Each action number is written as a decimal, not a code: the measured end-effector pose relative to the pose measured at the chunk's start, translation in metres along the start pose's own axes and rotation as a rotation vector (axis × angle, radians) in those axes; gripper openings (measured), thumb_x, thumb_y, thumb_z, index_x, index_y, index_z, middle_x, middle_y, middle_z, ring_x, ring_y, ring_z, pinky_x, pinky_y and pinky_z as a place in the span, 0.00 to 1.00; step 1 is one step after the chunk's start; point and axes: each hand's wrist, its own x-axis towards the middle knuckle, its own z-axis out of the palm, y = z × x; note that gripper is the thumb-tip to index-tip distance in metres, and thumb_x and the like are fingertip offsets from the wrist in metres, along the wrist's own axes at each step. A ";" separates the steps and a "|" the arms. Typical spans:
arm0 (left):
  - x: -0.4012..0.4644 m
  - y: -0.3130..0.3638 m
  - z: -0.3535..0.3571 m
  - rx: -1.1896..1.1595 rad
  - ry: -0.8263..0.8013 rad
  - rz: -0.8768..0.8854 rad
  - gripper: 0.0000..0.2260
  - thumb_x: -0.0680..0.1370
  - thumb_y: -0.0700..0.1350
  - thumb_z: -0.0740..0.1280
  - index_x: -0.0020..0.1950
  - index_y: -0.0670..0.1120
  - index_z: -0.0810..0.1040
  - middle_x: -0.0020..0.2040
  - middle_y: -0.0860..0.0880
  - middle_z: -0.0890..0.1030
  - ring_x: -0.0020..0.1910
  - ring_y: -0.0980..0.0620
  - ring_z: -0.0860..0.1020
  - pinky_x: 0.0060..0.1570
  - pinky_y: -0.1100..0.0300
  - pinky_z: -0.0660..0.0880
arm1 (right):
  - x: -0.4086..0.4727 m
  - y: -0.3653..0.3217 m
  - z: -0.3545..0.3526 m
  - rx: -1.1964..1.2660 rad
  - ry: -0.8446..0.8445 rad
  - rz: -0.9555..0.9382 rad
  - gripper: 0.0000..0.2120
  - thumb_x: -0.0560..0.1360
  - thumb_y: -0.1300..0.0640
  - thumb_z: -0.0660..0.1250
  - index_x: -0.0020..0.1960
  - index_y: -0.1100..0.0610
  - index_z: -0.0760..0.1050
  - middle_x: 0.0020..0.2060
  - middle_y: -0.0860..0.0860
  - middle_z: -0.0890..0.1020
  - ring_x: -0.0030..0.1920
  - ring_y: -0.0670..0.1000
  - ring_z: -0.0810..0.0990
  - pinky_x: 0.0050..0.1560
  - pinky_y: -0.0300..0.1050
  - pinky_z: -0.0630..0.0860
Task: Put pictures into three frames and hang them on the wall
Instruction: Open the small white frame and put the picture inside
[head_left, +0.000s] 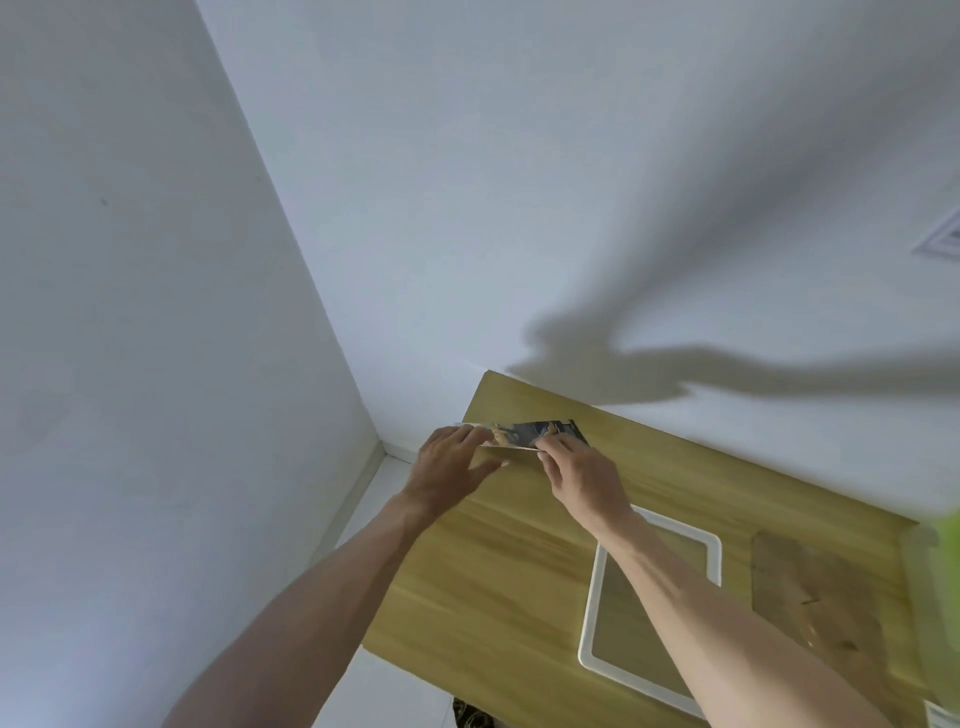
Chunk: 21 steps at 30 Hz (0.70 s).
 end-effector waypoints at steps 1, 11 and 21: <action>0.002 0.002 -0.006 -0.083 0.021 -0.076 0.15 0.74 0.56 0.71 0.55 0.48 0.80 0.50 0.52 0.84 0.50 0.49 0.82 0.52 0.55 0.76 | 0.000 0.003 -0.008 0.043 0.014 0.006 0.08 0.75 0.63 0.71 0.52 0.53 0.81 0.43 0.46 0.83 0.35 0.50 0.81 0.30 0.39 0.72; 0.026 0.080 -0.072 -0.686 0.136 -0.498 0.13 0.69 0.46 0.78 0.50 0.50 0.81 0.45 0.54 0.85 0.44 0.57 0.82 0.45 0.64 0.78 | -0.024 0.031 -0.106 0.682 0.035 0.345 0.17 0.81 0.60 0.63 0.65 0.44 0.70 0.45 0.47 0.82 0.42 0.50 0.83 0.36 0.40 0.77; 0.005 0.179 -0.024 -0.915 -0.118 -0.502 0.11 0.75 0.35 0.71 0.57 0.41 0.80 0.48 0.42 0.85 0.43 0.48 0.84 0.42 0.57 0.82 | -0.110 0.072 -0.137 0.998 0.237 0.693 0.20 0.78 0.59 0.69 0.67 0.48 0.69 0.51 0.47 0.80 0.50 0.41 0.79 0.35 0.30 0.75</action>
